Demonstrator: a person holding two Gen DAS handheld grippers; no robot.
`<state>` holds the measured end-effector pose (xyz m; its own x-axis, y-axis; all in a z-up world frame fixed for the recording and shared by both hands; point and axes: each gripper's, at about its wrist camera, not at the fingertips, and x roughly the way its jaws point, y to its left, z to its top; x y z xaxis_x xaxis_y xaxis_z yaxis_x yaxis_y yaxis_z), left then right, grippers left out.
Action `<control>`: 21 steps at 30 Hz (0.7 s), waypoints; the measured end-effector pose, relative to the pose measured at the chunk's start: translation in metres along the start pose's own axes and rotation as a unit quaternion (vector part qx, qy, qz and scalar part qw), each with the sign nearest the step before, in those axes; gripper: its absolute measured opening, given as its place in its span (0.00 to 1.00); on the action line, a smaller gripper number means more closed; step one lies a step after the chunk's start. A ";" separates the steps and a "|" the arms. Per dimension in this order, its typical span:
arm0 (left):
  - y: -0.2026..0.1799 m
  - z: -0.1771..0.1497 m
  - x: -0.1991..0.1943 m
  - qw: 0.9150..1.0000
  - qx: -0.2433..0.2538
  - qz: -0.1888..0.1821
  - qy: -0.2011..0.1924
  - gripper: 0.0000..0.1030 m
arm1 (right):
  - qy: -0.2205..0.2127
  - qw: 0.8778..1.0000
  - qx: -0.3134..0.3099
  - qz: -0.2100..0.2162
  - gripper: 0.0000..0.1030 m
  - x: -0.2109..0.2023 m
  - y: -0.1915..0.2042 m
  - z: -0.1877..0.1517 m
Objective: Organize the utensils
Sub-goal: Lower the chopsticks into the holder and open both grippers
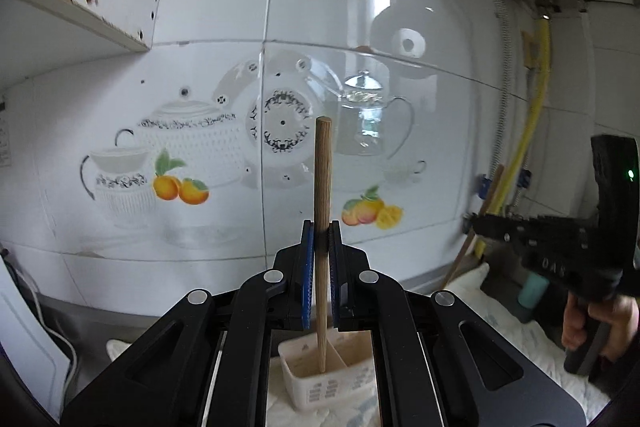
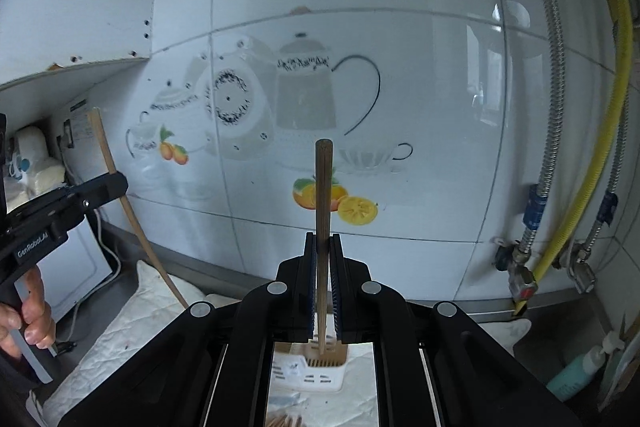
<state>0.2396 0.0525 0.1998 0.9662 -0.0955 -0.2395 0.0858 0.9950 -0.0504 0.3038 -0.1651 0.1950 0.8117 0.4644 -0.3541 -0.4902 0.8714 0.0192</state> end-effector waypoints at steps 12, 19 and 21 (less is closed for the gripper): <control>0.015 -0.054 0.055 0.997 -0.013 -0.003 0.081 0.06 | 0.052 0.998 0.011 0.014 0.06 0.051 -0.007 -0.039; 0.009 -0.077 0.057 0.994 0.006 -0.002 0.106 0.08 | 0.060 0.998 0.012 0.009 0.09 0.044 -0.007 -0.052; 0.006 -0.081 0.055 0.994 0.013 -0.003 0.112 0.09 | 0.059 0.998 0.010 0.008 0.16 0.037 -0.007 -0.054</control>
<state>0.2735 0.0506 0.1083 0.8873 -0.1030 -0.4495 0.1014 0.9945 -0.0277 0.3202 -0.1630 0.1310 0.7605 0.4574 -0.4610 -0.4953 0.8676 0.0438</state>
